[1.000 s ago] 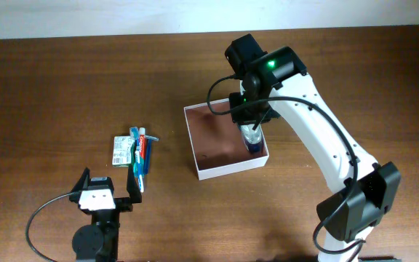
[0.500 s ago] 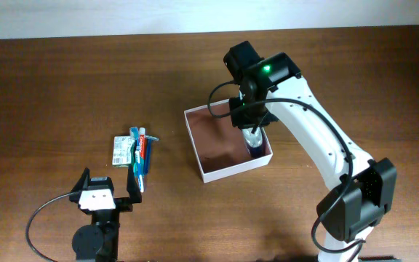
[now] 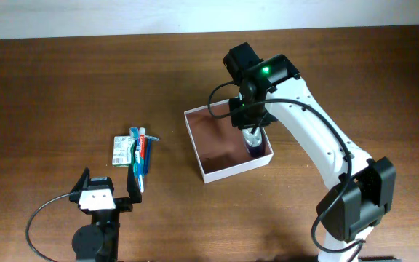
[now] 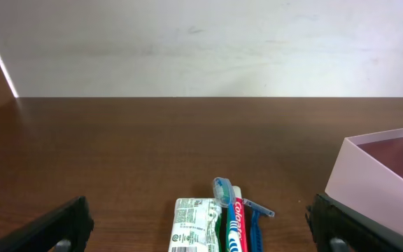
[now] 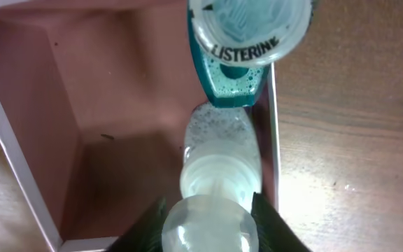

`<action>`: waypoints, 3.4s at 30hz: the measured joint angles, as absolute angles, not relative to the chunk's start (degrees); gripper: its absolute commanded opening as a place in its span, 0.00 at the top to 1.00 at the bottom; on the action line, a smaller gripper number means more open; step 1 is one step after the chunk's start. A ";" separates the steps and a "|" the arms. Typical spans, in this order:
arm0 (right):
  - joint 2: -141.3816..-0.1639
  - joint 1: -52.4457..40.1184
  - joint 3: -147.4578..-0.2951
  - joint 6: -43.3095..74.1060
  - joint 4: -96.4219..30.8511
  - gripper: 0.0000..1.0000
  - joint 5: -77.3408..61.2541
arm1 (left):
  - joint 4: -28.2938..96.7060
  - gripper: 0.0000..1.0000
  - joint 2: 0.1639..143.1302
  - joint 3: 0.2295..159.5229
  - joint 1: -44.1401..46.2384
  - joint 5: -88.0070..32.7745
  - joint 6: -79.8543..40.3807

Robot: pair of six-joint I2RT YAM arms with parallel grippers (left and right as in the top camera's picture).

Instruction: Pack container

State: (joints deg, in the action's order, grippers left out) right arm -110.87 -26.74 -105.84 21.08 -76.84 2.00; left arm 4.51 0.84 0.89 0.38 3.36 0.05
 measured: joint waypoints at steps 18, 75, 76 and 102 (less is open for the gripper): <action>-110.87 -26.74 -105.84 21.06 -78.15 0.69 3.27 | 4.51 0.00 0.84 0.89 0.38 3.36 0.03; -110.87 -26.74 -105.84 13.37 -75.99 0.69 8.14 | 4.51 0.01 0.84 0.89 0.38 3.36 0.03; -110.87 -26.74 -105.84 13.37 -75.99 0.68 8.19 | 4.51 0.01 0.84 0.89 0.38 3.36 0.05; -110.85 -26.72 -105.84 13.58 -79.24 0.50 5.30 | 4.51 0.00 0.84 0.89 0.38 3.36 0.05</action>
State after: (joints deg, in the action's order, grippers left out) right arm -110.85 -26.72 -105.84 13.58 -79.24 5.30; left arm 4.51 0.84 0.89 0.38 3.36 0.05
